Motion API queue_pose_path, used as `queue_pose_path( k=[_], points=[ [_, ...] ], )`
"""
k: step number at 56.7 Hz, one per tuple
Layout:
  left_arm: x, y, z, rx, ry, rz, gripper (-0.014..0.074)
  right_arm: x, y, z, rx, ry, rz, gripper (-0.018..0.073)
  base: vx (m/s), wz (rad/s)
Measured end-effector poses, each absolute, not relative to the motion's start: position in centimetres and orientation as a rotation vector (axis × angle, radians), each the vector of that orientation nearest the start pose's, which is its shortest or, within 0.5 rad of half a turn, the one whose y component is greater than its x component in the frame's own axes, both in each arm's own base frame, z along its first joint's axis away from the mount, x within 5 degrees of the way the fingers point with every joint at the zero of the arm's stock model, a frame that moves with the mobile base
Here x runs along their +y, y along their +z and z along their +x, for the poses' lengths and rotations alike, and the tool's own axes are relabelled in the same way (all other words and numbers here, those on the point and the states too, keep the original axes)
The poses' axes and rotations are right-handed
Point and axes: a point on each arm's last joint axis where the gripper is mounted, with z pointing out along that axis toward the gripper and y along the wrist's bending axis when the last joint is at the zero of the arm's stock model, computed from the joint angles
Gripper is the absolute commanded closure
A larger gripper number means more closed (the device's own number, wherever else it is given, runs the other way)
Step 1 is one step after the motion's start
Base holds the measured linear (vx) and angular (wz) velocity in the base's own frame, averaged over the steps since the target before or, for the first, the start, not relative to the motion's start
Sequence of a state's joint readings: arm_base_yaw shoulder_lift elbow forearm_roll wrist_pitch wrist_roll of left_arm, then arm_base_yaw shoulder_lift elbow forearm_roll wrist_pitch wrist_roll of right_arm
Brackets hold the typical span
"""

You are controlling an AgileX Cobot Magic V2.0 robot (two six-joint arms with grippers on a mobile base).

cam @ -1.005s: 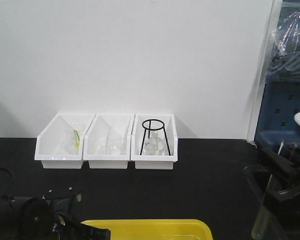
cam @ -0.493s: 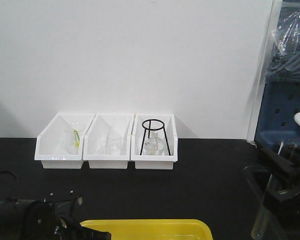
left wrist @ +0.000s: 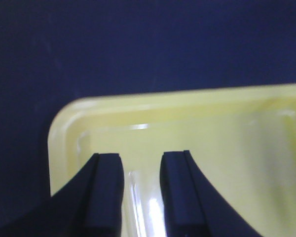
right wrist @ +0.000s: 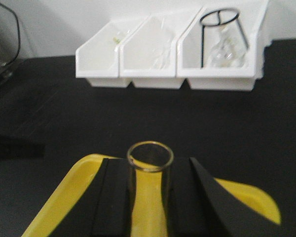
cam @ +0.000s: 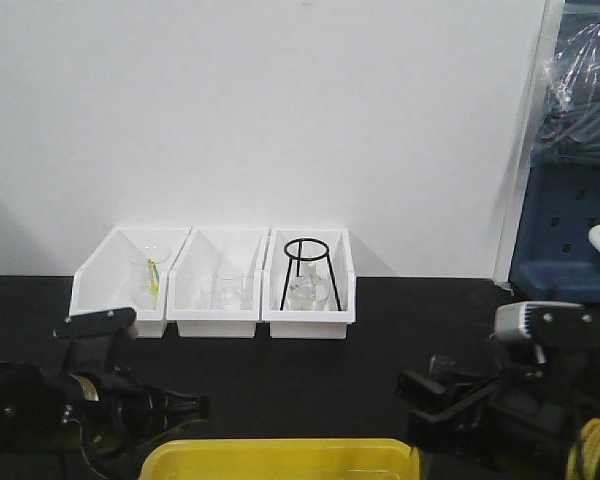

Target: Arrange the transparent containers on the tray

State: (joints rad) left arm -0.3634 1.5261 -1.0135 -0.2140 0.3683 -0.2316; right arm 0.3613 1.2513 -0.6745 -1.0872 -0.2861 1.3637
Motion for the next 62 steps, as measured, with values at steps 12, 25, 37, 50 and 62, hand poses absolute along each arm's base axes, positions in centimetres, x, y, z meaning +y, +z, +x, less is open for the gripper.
queue_pose_path(
  k=[12,25,37,50,62],
  points=[
    [-11.1,31.3,27.8,2.227,-0.482,0.01,0.0261,13.1,22.0,25.9,2.141,0.789,-0.221,0.0571,0.0,0.0],
    [-10.3,34.5,25.7,2.115,-0.504,0.022,0.0261,14.3,17.8,26.9,2.25,0.93,-0.167,0.0571,0.0,0.0],
    [-10.3,34.5,25.6,2.121,-0.502,0.024,0.0261,15.1,16.4,28.4,2.278,0.993,-0.091,0.0571,0.0,0.0],
    [-10.3,34.4,25.5,2.128,-0.501,0.025,0.0261,16.0,16.3,30.5,2.275,1.027,-0.058,0.0571,0.0,0.0],
    [-10.3,34.3,25.5,2.139,-0.499,0.026,0.0261,16.3,14.7,31.3,2.315,1.038,-0.012,0.0564,0.0,0.0]
  ],
)
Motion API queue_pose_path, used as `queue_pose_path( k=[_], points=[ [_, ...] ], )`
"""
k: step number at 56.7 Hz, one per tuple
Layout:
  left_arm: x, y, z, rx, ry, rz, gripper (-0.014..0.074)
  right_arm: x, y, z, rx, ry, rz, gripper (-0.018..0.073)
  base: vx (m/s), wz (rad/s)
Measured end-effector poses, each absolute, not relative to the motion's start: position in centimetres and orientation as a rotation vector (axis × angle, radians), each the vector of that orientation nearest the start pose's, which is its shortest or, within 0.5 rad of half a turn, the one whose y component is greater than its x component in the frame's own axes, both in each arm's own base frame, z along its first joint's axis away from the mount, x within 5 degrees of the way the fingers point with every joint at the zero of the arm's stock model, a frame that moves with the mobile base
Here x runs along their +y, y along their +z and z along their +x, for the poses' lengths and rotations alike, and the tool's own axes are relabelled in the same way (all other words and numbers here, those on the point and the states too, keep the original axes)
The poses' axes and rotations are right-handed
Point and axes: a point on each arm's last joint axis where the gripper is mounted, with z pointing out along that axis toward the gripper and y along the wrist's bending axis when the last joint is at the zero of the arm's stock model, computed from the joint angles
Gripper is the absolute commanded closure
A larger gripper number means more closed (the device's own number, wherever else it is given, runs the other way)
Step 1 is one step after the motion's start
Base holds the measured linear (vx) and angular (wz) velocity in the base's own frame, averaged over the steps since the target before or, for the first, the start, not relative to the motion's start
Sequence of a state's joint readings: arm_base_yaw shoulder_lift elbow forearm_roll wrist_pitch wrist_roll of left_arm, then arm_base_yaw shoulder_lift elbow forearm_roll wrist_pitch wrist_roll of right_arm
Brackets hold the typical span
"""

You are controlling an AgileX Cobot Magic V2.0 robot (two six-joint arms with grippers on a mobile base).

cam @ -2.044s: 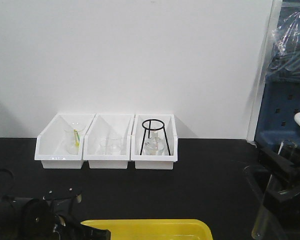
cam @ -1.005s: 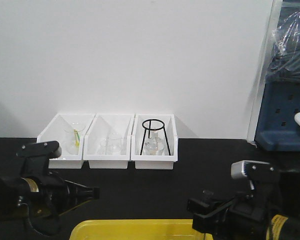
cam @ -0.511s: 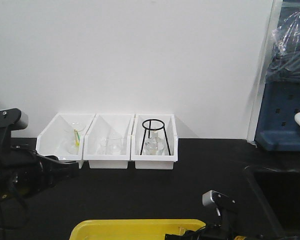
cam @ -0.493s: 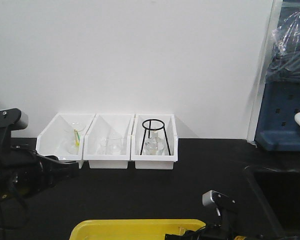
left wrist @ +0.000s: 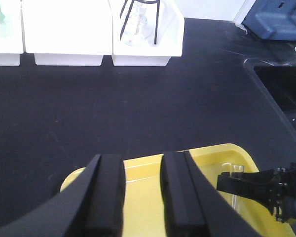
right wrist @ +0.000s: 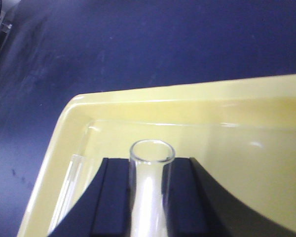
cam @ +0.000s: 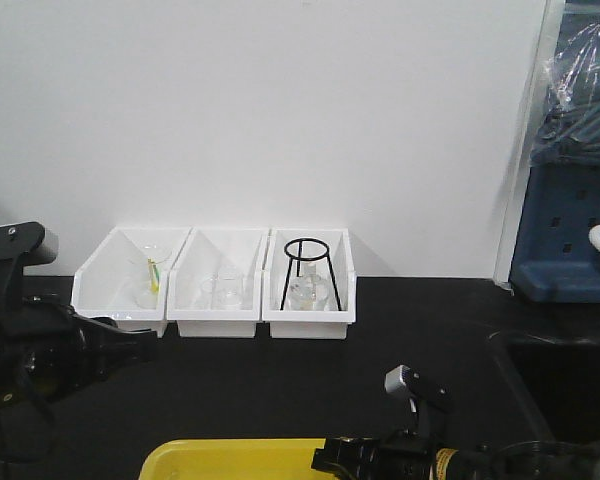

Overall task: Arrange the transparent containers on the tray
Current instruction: 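Lower the right gripper's tube into the yellow tray beside the first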

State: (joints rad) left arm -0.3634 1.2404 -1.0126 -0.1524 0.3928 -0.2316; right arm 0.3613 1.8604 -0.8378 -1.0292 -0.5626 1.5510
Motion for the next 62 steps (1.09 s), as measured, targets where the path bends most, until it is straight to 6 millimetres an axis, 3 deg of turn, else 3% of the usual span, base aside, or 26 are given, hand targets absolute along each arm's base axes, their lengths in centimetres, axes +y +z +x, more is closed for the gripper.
queue_pose_path(
  k=[14,31,41,54,62],
  points=[
    [-10.3,34.3,25.5,2.139,-0.499,0.026,0.0261,16.5,12.9,31.4,2.357,1.06,0.006,0.047,0.0,0.0],
    [-10.3,34.3,25.5,2.139,-0.499,0.026,0.0261,16.4,12.6,31.4,2.371,1.039,-0.013,0.0151,0.0,0.0],
    [-10.3,34.3,25.5,2.142,-0.499,0.026,0.0261,16.1,12.0,31.4,2.406,0.974,-0.004,0.0027,0.0,0.0],
    [-10.3,34.3,25.4,2.149,-0.498,0.027,0.0261,16.2,12.0,31.4,2.403,0.987,-0.007,0.0014,0.0,0.0],
    [-10.2,34.2,25.4,2.16,-0.496,0.028,0.0261,16.4,12.2,31.3,2.383,1.037,-0.022,0.008,0.0,0.0]
  ],
)
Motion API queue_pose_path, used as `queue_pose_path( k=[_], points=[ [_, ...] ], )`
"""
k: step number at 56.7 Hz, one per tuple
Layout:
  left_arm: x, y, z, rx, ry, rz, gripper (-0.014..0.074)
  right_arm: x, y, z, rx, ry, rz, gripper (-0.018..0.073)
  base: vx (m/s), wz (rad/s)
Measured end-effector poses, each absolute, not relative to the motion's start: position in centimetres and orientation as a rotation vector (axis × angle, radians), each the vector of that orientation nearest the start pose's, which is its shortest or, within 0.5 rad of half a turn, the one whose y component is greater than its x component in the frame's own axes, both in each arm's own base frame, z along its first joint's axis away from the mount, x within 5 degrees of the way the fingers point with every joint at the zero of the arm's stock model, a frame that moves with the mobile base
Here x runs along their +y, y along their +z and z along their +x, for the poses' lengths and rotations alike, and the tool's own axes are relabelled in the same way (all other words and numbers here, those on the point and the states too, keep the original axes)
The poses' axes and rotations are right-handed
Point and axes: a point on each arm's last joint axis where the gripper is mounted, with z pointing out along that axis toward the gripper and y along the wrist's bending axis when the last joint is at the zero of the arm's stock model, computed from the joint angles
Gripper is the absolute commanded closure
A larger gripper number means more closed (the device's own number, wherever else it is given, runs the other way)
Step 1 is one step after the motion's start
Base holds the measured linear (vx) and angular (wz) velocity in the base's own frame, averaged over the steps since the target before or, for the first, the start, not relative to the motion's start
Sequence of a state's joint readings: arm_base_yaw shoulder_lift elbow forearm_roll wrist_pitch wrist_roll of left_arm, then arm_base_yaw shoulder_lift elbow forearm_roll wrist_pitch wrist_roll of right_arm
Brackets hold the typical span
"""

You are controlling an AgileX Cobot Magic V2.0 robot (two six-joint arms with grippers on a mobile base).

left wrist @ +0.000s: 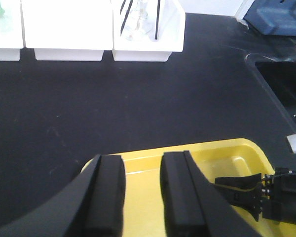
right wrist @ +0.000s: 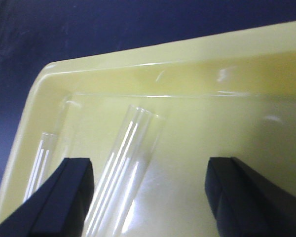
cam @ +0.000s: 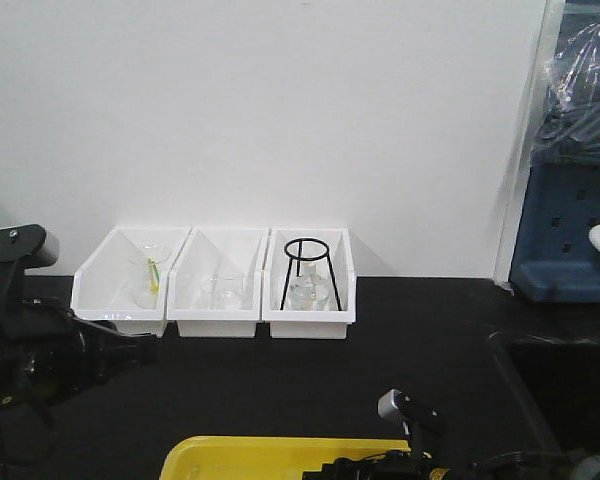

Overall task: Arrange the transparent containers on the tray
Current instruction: 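Lower the right gripper's tube into the yellow tray beside the first, then open the right gripper and lift both grippers away from the tray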

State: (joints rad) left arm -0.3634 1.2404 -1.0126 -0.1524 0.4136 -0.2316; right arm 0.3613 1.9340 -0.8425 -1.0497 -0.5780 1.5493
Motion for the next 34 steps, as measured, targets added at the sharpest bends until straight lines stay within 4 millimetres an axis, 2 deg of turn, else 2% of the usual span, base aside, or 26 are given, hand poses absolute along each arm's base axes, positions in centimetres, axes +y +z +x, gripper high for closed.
queue_pose_path(
  k=[5,10,12,15,19,26,34],
  points=[
    [-10.2,34.1,25.3,2.17,-0.494,0.029,0.0266,16.8,12.7,31.2,2.352,1.095,-0.04,0.0195,0.0,0.0],
    [-10.2,34.0,25.3,2.174,-0.492,0.034,0.0297,17.0,13.8,31.1,2.306,1.144,-0.067,0.037,0.0,0.0],
    [-10.2,34.0,25.3,2.175,-0.487,0.042,0.0327,17.0,14.7,31.0,2.279,1.152,-0.081,0.047,0.0,0.0],
    [-10.2,34.0,25.3,2.174,-0.477,0.06,0.0382,16.9,16.1,30.9,2.239,1.154,-0.107,0.0575,0.0,0.0],
    [-10.2,34.0,25.3,2.177,-0.46,0.092,0.0465,16.9,18.0,30.6,2.183,1.159,-0.146,0.0573,0.0,0.0],
    [-10.1,34.1,25.0,2.183,-0.433,0.146,0.0607,16.5,22.7,29.3,2.043,1.142,-0.249,0.0572,0.0,0.0],
    [-9.8,34.6,24.0,2.173,-0.388,0.244,0.0605,15.3,27.4,27.2,1.93,1.009,-0.371,0.0572,0.0,0.0]
  ],
)
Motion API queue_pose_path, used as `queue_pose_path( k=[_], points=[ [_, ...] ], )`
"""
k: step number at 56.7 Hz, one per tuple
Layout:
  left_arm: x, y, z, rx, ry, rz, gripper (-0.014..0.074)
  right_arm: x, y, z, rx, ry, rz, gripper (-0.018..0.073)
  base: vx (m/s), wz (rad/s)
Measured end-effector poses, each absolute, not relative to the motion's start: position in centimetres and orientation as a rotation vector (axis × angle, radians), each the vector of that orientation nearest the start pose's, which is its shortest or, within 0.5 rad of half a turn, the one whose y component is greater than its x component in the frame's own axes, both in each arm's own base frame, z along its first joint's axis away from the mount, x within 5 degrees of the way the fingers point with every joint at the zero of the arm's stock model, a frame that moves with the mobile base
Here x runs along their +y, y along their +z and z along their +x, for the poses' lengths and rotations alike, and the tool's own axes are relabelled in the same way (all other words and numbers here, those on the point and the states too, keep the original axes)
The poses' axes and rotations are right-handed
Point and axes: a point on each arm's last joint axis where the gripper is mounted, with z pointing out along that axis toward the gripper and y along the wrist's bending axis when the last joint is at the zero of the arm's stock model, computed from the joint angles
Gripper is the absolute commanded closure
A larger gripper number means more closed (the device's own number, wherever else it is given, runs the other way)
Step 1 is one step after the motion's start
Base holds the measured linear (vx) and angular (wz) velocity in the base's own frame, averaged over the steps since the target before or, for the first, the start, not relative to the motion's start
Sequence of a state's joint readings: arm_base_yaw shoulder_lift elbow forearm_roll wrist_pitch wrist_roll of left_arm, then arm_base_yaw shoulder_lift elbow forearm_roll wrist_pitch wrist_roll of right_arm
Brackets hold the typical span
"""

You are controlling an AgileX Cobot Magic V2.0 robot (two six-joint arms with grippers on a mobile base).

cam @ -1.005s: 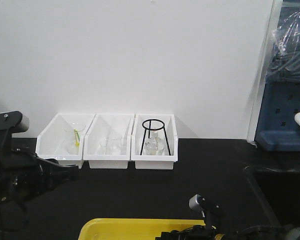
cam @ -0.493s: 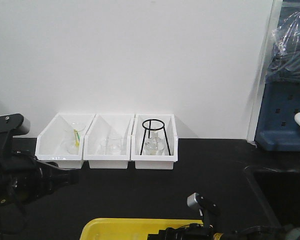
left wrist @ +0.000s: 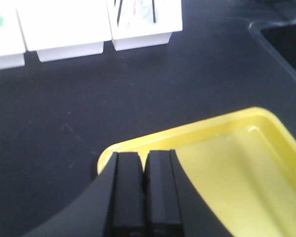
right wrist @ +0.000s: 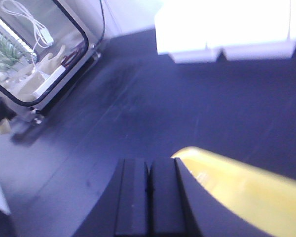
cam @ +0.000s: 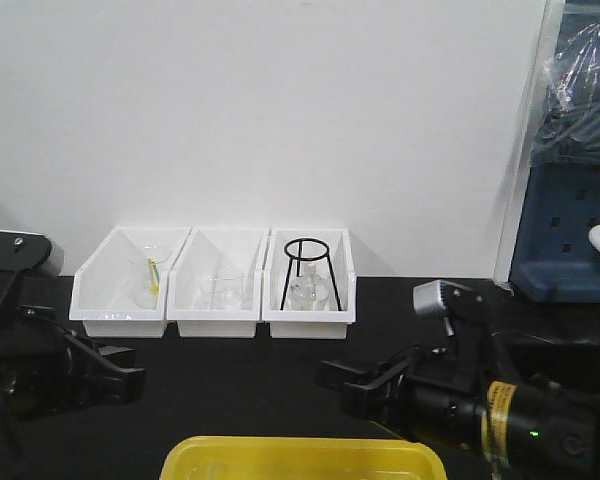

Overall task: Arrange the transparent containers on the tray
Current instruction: 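Open the right gripper and lift both grippers away from the tray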

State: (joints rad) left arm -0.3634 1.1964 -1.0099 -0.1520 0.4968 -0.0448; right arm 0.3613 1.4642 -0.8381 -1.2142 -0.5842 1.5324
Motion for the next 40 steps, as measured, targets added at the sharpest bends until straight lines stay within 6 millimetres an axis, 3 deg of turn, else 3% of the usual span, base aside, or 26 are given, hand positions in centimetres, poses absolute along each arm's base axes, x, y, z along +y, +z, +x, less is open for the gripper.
queue_pose_path(
  k=[12,19,29,40],
  points=[
    [-8.6,34.3,20.7,2.111,-0.342,0.331,0.0604,12.7,32.5,23.1,1.855,0.748,-0.487,0.0572,0.0,0.0],
    [-7.5,32.4,18.1,2.086,-0.331,0.338,0.0604,11.8,34.1,20.9,1.837,0.766,-0.449,0.0572,0.0,0.0],
    [-6.1,30.3,14.5,2.051,-0.323,0.348,0.0604,10.2,33.2,18.4,1.834,0.72,-0.379,0.0572,0.0,0.0],
    [-5.1,29.8,11.9,1.972,-0.33,0.338,0.0604,8.7,31.1,16.5,1.847,0.644,-0.313,0.0572,0.0,0.0]
  ],
)
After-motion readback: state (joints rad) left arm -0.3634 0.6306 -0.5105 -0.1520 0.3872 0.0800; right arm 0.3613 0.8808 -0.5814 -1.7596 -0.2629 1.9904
